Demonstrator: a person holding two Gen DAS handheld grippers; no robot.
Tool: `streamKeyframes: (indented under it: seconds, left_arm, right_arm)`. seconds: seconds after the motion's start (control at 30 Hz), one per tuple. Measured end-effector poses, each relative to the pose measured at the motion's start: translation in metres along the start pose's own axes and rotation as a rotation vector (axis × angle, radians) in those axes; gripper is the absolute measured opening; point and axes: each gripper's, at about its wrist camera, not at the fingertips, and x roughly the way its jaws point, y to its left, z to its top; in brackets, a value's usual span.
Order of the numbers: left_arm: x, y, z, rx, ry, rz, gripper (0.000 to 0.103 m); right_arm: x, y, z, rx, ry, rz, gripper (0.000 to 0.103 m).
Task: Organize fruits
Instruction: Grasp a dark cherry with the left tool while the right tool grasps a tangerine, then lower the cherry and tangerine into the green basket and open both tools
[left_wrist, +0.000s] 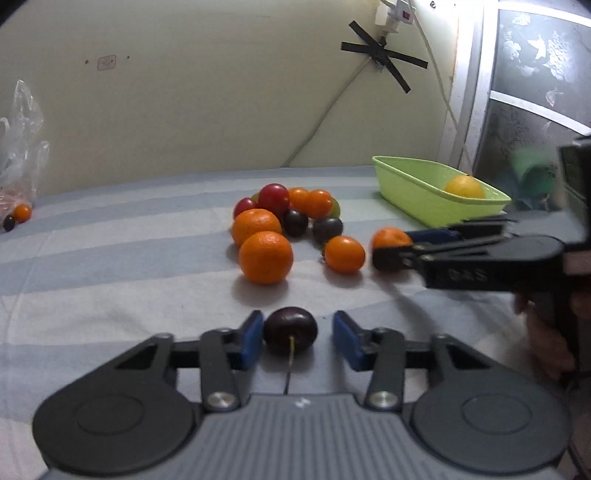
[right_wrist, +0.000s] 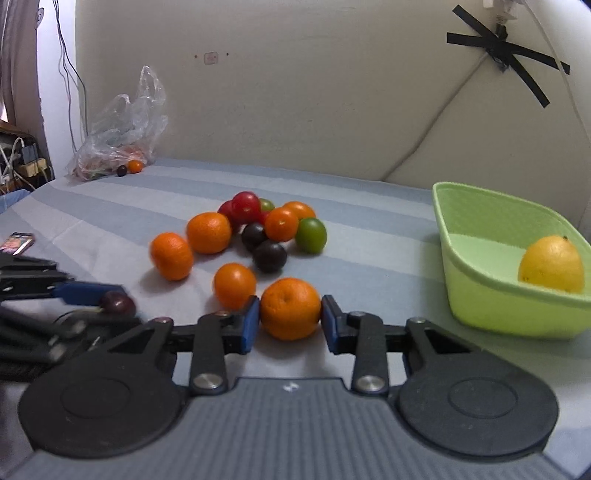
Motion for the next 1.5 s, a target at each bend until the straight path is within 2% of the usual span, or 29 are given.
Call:
streamKeyframes:
  seconds: [0.03, 0.1, 0.2, 0.3, 0.37, 0.43, 0.53, 0.63, 0.7, 0.77, 0.83, 0.97, 1.1, 1.2, 1.3, 1.37, 1.5]
  left_arm:
    - [0.000, 0.000, 0.000, 0.004, -0.001, 0.012, 0.031]
    - [-0.002, 0.001, 0.000, -0.005, 0.000, -0.005, 0.031]
    - [-0.007, -0.004, 0.001, -0.044, 0.004, -0.111, 0.031]
    - [-0.007, -0.025, 0.003, -0.005, 0.001, -0.153, 0.031]
    - [-0.007, -0.038, 0.005, 0.015, -0.002, -0.187, 0.031]
    - [-0.003, -0.051, 0.004, 0.039, 0.003, -0.187, 0.031]
    - [0.004, -0.064, 0.002, 0.075, 0.027, -0.167, 0.031]
    - [0.004, -0.074, -0.002, 0.109, 0.024, -0.141, 0.042]
    - [0.004, -0.081, -0.004, 0.147, 0.022, -0.110, 0.040]
    - [0.003, -0.084, -0.004, 0.156, 0.023, -0.109, 0.031]
    - [0.002, -0.085, 0.000, 0.152, 0.021, -0.116, 0.031]
    - [0.009, -0.086, 0.028, 0.133, 0.001, -0.158, 0.031]
    - [0.028, -0.091, 0.077, 0.095, -0.056, -0.235, 0.031]
    - [0.058, -0.100, 0.116, 0.092, -0.077, -0.265, 0.031]
    - [0.096, -0.108, 0.146, 0.056, -0.037, -0.305, 0.031]
    - [0.121, -0.116, 0.160, 0.047, -0.006, -0.309, 0.031]
    - [0.152, -0.130, 0.167, 0.051, 0.038, -0.296, 0.032]
  right_arm:
    - [-0.007, 0.001, -0.003, 0.002, -0.002, 0.019, 0.038]
    - [-0.022, 0.009, -0.011, -0.017, -0.016, 0.037, 0.038]
    - [-0.047, 0.019, -0.025, -0.064, -0.036, 0.032, 0.038]
    - [-0.064, 0.019, -0.036, -0.060, -0.032, 0.045, 0.038]
    - [-0.069, 0.018, -0.043, -0.060, -0.019, 0.023, 0.038]
    - [-0.072, 0.015, -0.050, -0.057, -0.012, -0.007, 0.038]
    - [-0.077, 0.010, -0.055, -0.027, -0.022, 0.006, 0.039]
    - [-0.075, 0.009, -0.057, -0.027, -0.017, 0.011, 0.040]
    - [-0.074, 0.007, -0.057, -0.022, -0.018, 0.021, 0.039]
    - [-0.075, 0.003, -0.057, -0.015, -0.032, 0.037, 0.038]
    - [-0.076, 0.000, -0.055, -0.007, -0.059, 0.035, 0.038]
    - [-0.078, -0.015, -0.041, 0.025, -0.145, -0.028, 0.038]
    - [-0.076, -0.043, -0.020, 0.066, -0.235, -0.143, 0.038]
    - [-0.064, -0.062, -0.009, 0.067, -0.258, -0.235, 0.038]
    - [-0.046, -0.074, -0.004, 0.040, -0.247, -0.292, 0.038]
    - [-0.035, -0.082, -0.002, 0.047, -0.233, -0.300, 0.038]
    - [-0.023, -0.086, -0.005, 0.045, -0.237, -0.335, 0.040]
